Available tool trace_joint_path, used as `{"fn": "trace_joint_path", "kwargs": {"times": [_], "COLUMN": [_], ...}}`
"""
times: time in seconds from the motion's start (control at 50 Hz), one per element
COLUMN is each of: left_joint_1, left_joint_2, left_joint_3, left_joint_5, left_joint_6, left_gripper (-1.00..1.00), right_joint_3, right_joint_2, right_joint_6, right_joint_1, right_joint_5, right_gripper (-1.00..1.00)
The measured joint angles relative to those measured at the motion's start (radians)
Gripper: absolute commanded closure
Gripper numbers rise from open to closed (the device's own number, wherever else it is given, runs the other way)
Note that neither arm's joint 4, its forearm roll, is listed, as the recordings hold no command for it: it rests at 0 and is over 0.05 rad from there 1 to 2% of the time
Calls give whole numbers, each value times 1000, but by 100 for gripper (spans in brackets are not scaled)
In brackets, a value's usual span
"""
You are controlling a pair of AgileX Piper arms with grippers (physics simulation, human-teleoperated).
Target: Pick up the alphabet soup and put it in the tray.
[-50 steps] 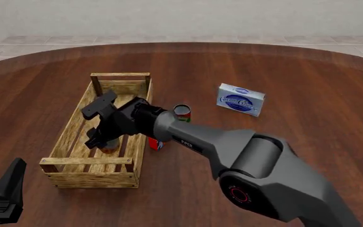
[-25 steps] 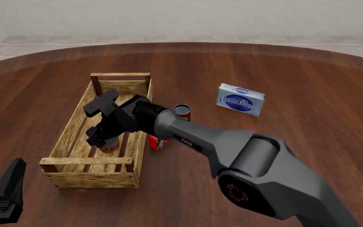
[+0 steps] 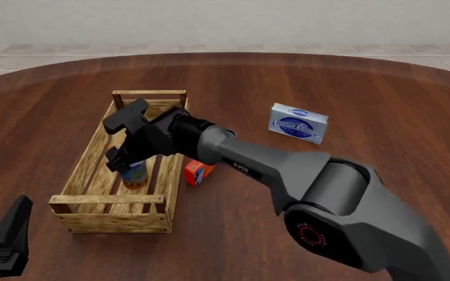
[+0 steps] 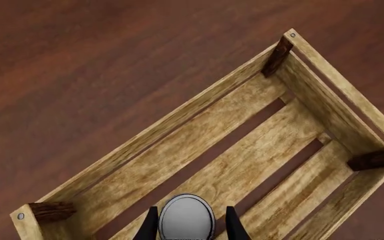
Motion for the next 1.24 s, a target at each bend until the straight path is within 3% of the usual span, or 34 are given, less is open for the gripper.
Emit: {"fn": "trace_joint_path", "kwargs": {"times": [0.58, 1.24], "left_joint_1": [0, 0], "left_joint_2": [0, 0], "left_joint_3": [0, 0], "left_joint_5": [0, 0], "left_joint_6": [0, 0], "left_gripper": [-100, -100], "right_joint_3": [172, 552], "right_joint_2": [-199, -560], "right_joint_6": [-9, 31], "right_joint_1": [-1, -57], "right_joint_5": [-79, -277], "right_gripper": [-100, -100]}}
